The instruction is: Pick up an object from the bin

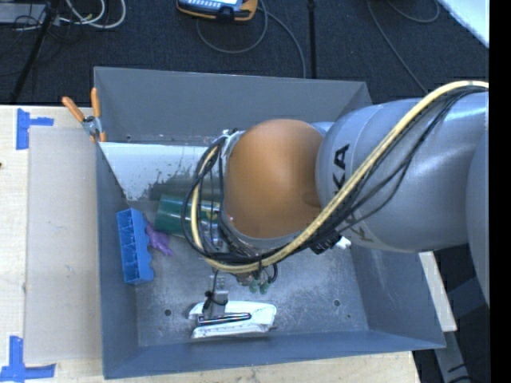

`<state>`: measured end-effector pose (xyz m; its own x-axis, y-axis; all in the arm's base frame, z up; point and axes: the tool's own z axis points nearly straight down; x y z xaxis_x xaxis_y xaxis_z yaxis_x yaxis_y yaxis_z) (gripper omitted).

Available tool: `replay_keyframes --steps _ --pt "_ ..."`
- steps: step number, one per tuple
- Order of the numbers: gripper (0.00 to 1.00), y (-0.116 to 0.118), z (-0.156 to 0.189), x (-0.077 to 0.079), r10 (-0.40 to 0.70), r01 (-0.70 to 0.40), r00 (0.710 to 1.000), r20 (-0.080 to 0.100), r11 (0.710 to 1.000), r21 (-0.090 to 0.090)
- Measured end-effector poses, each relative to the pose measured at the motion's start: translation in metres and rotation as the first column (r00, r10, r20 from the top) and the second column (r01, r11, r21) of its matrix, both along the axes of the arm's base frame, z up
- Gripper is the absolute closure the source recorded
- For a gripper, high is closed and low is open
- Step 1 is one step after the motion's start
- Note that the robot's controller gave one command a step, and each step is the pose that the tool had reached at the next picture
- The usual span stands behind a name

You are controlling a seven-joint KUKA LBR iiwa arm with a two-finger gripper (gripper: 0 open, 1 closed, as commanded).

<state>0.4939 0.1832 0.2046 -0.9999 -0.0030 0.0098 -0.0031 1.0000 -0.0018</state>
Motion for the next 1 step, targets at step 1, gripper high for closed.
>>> replay_keyframes --steps 1 --pt "0.0 -0.0009 0.0042 0.0018 -0.004 0.004 1.0 0.008 1.0 0.002"
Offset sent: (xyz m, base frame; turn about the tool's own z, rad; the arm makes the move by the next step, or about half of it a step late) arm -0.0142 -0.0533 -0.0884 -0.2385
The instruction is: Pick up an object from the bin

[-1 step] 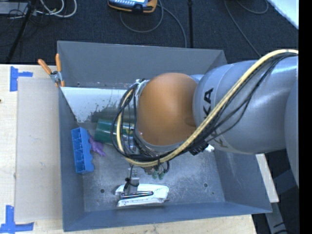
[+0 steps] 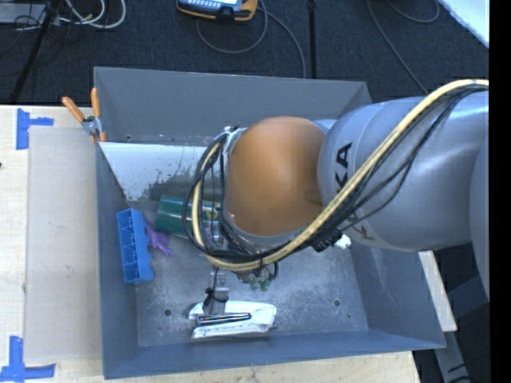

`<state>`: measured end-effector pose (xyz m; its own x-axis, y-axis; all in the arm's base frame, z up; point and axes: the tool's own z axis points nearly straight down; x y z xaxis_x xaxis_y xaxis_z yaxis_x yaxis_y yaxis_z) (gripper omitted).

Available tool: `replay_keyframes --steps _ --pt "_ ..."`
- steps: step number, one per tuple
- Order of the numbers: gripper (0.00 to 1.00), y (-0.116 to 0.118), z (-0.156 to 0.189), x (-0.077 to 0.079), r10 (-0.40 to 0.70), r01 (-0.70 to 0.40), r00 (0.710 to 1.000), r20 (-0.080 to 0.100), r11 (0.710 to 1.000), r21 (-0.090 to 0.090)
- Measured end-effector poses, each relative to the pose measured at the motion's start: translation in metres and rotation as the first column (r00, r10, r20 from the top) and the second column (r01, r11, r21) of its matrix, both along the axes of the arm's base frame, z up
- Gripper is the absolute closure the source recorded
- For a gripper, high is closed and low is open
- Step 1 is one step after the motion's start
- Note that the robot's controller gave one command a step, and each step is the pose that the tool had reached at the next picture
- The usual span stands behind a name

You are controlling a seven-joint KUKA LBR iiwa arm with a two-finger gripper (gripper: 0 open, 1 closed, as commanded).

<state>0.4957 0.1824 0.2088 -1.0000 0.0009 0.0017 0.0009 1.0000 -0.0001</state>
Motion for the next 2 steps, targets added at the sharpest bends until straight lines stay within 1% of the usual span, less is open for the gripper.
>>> replay_keyframes --steps 1,2 --pt "0.0 -0.013 -0.024 -0.004 0.075 -0.075 0.997 0.003 0.997 0.002" --pt "0.0 -0.036 -0.084 -0.011 0.194 -0.194 0.981 0.002 0.981 0.0"
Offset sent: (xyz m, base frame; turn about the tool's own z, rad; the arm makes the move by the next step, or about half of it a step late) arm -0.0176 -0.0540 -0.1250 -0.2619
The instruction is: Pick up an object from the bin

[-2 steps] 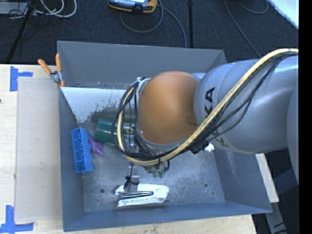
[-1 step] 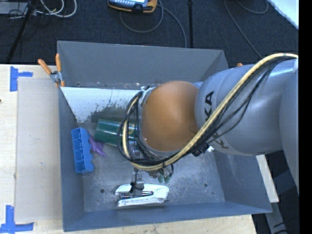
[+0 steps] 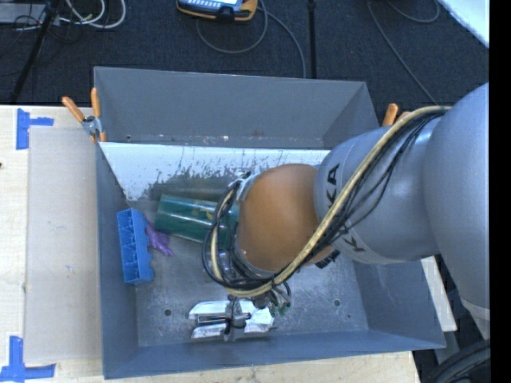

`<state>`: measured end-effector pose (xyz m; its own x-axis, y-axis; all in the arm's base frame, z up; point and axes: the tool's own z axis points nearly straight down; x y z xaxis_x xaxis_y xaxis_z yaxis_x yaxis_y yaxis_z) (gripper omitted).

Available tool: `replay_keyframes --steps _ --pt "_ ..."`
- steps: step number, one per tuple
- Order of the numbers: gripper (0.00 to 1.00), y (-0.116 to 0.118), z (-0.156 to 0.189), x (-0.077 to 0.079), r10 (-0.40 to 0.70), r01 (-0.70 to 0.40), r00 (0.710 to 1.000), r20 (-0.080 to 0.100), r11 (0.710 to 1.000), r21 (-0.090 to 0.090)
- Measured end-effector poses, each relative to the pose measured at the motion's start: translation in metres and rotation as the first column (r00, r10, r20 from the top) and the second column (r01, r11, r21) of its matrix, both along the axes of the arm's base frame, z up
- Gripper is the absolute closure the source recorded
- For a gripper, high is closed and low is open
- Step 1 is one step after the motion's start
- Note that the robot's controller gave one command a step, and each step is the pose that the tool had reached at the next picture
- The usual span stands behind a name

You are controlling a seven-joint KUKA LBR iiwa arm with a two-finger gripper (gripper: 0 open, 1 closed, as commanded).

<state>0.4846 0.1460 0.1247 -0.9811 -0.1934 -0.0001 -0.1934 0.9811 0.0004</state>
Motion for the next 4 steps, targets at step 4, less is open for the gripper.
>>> replay_keyframes --steps 4 --pt "1.0 -0.059 0.033 0.033 0.269 -0.269 0.963 0.007 0.963 0.0"
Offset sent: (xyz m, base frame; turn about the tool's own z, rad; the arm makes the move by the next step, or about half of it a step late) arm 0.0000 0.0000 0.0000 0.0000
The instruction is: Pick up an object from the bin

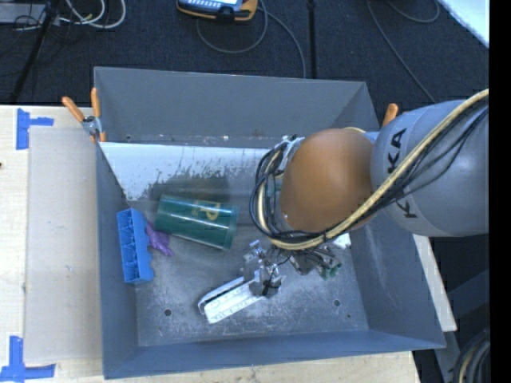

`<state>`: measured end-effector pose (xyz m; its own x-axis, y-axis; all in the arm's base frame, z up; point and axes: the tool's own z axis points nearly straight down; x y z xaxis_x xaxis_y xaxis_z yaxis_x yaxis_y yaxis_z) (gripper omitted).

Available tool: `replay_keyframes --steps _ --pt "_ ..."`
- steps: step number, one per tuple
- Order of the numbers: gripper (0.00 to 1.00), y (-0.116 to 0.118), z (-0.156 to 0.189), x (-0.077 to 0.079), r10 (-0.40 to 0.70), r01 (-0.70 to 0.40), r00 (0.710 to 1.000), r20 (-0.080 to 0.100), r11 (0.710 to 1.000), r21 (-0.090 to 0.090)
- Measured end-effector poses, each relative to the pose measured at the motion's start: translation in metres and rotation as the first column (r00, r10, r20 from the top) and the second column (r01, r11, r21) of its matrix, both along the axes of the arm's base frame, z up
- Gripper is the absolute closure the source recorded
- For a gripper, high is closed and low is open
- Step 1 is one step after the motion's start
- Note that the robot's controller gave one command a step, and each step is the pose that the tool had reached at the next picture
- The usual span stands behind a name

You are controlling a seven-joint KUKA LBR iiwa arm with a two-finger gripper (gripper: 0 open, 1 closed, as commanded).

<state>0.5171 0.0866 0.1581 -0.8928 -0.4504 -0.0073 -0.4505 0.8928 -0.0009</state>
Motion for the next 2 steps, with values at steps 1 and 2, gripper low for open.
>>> replay_keyframes --steps 1,2 --pt "1.0 0.003 0.004 -0.015 -0.008 0.008 1.0 -0.03 1.0 -0.005" --pt "1.0 0.009 0.063 -0.005 0.002 -0.002 1.0 -0.014 1.0 -0.002"
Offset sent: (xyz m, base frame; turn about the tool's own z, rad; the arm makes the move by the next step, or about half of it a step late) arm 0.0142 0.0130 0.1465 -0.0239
